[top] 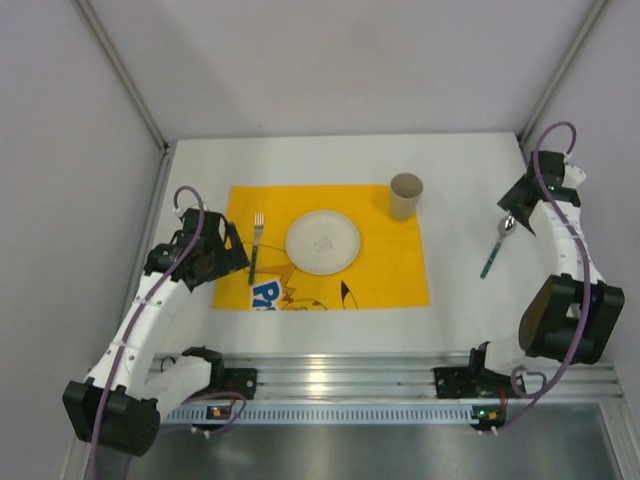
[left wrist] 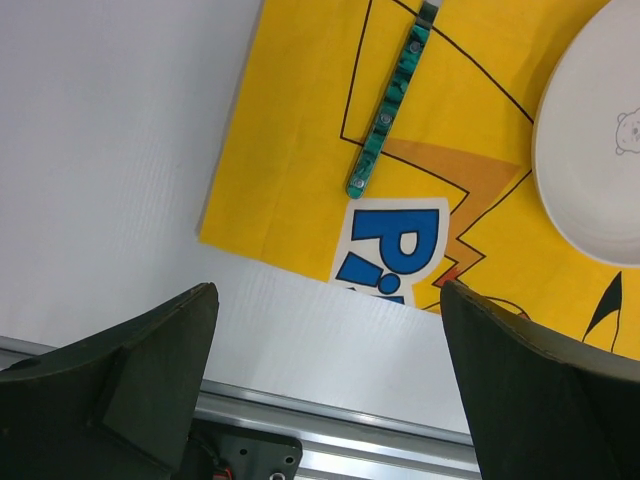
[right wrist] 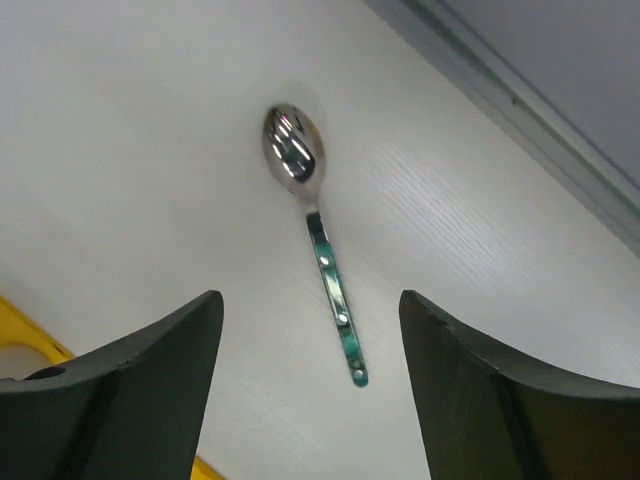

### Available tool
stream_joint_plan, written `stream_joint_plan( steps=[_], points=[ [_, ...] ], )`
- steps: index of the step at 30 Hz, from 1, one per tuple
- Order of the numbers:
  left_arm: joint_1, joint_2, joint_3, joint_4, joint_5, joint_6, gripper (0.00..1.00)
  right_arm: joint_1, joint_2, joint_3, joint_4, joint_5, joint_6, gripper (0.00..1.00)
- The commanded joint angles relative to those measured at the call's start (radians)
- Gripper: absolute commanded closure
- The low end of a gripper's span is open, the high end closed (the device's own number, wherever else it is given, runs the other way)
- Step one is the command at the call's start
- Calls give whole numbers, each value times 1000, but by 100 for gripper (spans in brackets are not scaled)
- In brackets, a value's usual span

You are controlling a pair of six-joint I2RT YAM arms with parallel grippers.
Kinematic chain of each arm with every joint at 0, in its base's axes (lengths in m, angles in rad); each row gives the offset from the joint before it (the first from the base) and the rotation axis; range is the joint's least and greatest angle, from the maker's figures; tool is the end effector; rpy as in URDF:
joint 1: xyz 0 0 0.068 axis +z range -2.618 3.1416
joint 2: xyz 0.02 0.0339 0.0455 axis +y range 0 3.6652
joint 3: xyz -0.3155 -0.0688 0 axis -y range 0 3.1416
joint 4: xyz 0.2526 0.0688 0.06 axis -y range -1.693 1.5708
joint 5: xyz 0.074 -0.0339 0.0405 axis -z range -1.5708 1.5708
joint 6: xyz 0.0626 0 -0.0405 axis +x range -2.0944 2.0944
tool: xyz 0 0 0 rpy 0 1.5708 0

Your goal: Set the dinner table for one person

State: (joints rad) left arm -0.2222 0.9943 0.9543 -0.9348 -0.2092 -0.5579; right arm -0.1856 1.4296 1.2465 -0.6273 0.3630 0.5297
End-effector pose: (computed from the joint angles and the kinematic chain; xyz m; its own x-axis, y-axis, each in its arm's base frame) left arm 0.1772 -0.0267 0.3159 -0.7388 -0.3640 -0.5672 -0.3409 0.9278 -0.1514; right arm 0.3165 -0.0820 0.3428 -0.4058 0.5568 -0.7248 0.7162 0.6863 0.1262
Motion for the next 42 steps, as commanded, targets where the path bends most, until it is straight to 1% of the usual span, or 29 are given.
stream_joint_plan(
  steps=[1,3,7,11,18,22,24,25,27,28,29,33,35,38,40,41,42],
  points=[
    [4,-14,-8,88,36,-8,2,-43,66,-33,-110,-147,-5,29],
    [4,-5,-8,96,36,-2,2,-86,129,-38,-118,-208,-11,30],
    [4,10,-12,106,34,-5,2,-95,236,-24,-129,-248,-22,34],
    [4,10,-17,108,28,-13,2,-97,328,-15,-126,-228,-27,37],
    [4,-10,-20,103,1,-23,2,-104,408,-25,-80,-211,-27,49],
    [4,-2,-12,93,-6,-25,2,-106,437,-33,-57,-200,-28,64],
    [4,3,-11,90,-7,-28,2,-110,450,-44,-48,-197,-30,67],
    [4,4,-9,87,-6,-28,2,-112,454,-48,-39,-196,-33,78],
    [4,13,-6,87,-6,-27,2,-112,459,-68,-26,-190,-45,88],
    [4,17,-3,88,-2,-25,2,-112,460,-76,-20,-187,-48,97],
    [4,30,-2,87,1,-23,2,-110,457,-82,-18,-182,-59,100],
    [4,64,20,94,19,-17,2,-109,407,-87,-29,-167,-82,100],
    [4,84,49,103,37,-10,3,-104,341,-72,-37,-165,-92,100],
    [4,138,104,105,54,9,3,-86,255,2,-86,-148,-97,100],
    [3,180,151,106,70,18,3,-66,200,82,-130,-160,-80,100],
    [3,193,168,108,74,21,3,-30,181,109,-144,-159,-76,100],
    [3,205,185,100,79,23,2,-2,163,172,-170,-160,-76,100]
  ],
)
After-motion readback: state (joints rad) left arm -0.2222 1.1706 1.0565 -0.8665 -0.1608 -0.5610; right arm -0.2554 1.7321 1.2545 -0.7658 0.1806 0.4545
